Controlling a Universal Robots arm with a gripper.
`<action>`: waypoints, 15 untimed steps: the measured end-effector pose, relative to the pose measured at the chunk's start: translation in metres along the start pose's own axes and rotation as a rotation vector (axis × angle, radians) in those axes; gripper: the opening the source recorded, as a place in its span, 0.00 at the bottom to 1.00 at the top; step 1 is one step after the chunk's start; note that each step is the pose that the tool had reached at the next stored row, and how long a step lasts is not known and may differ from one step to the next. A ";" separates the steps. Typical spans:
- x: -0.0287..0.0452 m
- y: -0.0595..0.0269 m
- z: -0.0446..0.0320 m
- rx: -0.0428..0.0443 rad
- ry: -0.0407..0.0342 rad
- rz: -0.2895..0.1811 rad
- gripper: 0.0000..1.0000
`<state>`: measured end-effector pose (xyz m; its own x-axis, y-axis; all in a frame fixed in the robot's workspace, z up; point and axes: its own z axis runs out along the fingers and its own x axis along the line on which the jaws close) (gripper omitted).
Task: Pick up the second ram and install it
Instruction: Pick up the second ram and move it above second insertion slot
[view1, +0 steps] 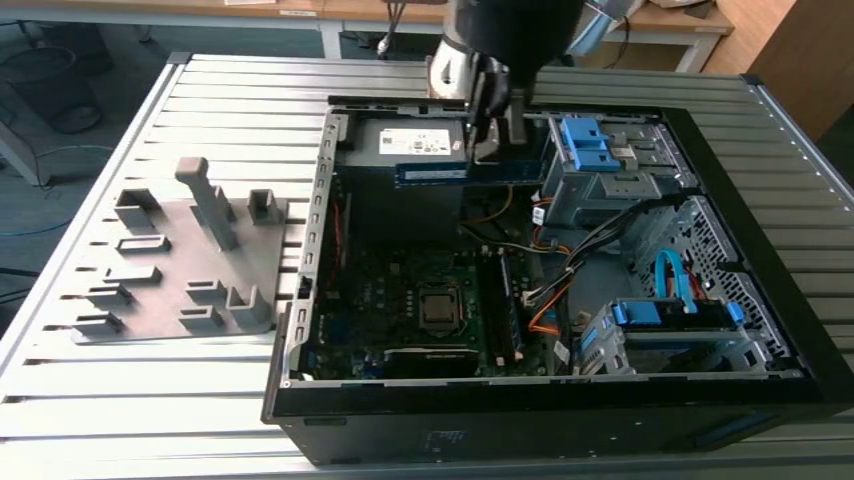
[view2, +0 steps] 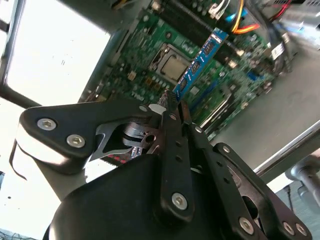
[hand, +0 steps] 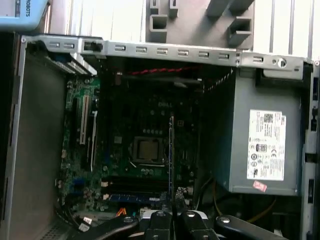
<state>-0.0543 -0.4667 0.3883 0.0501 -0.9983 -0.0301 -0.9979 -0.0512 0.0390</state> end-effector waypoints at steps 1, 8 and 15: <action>0.0002 -0.0039 -0.0001 -0.0001 0.0001 0.000 0.14; 0.0016 -0.0316 -0.0004 -0.0007 0.0000 0.000 0.14; 0.0032 -0.0632 -0.0006 -0.0020 0.0000 0.000 0.14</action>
<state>0.0090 -0.4667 0.3863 0.0499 -0.9983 -0.0301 -0.9979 -0.0511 0.0410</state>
